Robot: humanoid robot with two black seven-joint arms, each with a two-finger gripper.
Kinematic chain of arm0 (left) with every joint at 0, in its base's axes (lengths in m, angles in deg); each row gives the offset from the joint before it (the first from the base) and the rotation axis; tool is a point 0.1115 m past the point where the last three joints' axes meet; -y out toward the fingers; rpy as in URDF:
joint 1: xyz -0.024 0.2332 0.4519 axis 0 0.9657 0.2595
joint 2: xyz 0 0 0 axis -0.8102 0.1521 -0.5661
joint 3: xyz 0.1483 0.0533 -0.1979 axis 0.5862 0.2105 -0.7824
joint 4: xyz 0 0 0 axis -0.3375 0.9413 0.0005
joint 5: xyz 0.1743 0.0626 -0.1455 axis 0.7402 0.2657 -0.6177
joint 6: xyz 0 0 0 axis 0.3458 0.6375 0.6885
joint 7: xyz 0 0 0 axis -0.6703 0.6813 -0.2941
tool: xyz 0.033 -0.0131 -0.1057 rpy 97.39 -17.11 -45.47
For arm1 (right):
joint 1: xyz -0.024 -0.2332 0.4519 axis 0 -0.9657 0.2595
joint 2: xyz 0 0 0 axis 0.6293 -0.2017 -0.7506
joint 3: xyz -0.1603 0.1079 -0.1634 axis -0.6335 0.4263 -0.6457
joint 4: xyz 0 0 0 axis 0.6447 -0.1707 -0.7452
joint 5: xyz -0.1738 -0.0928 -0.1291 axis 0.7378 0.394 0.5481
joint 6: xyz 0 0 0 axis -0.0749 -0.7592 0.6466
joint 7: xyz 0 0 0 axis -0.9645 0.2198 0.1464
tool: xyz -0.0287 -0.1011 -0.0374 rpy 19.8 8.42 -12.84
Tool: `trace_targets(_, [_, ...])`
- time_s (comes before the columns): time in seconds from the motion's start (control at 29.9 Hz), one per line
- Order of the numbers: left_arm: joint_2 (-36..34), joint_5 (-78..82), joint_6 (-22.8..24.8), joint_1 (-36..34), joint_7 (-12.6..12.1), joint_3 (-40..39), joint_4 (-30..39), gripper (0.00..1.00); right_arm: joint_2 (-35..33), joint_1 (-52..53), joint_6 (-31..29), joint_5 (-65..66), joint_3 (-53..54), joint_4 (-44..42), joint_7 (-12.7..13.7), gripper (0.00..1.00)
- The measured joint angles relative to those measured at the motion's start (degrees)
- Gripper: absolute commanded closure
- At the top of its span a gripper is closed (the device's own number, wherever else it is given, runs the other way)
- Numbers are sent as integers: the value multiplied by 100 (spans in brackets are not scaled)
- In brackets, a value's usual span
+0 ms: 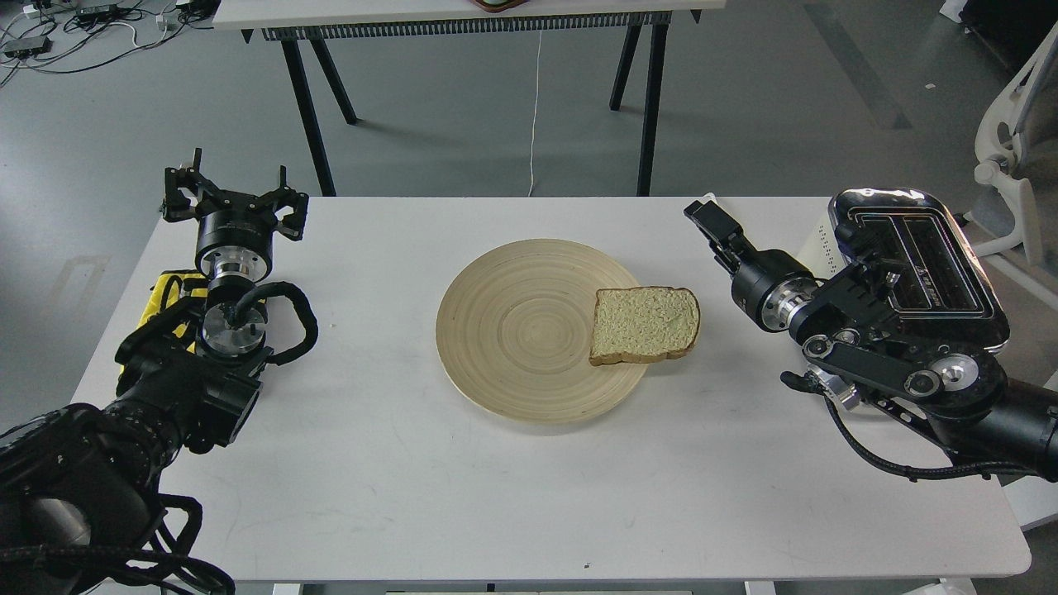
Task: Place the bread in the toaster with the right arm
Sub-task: 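Move the right gripper from beside the toaster toward the bread slice, then close the right gripper on the edge of the bread slice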
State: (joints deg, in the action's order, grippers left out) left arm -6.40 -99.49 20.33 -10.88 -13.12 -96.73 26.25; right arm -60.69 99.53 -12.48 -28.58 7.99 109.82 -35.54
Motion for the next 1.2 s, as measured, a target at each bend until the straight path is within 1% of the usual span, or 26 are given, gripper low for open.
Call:
trace_targets(0.17, [0, 0, 0, 0, 0, 0, 0, 0, 55, -166, 62, 7, -217, -159, 93, 3])
trace_targets(0.43, [0, 0, 0, 6, 0, 2, 0, 0, 108, -376, 52, 7, -283, -240, 97, 3])
trace_targets(0.74, [0, 0, 0, 5, 0, 1, 0, 0, 414, -503, 31, 7, -299, -336, 38, 4])
trace_targets(0.8, [0, 0, 0, 5, 0, 0, 0, 0, 453, -528, 30, 7, -300, -339, 36, 9])
trace_targets(0.9, [0, 0, 0, 4, 0, -2, 0, 0, 496, -550, 29, 7, -300, -338, 35, 12])
trace_targets(1.1, [0, 0, 0, 2, 0, 0, 0, 0, 507, -586, 24, 7, -300, -300, 35, 23])
trace_targets(1.2, [0, 0, 0, 2, 0, 1, 0, 0, 507, -589, 27, 7, -300, -284, 35, 24])
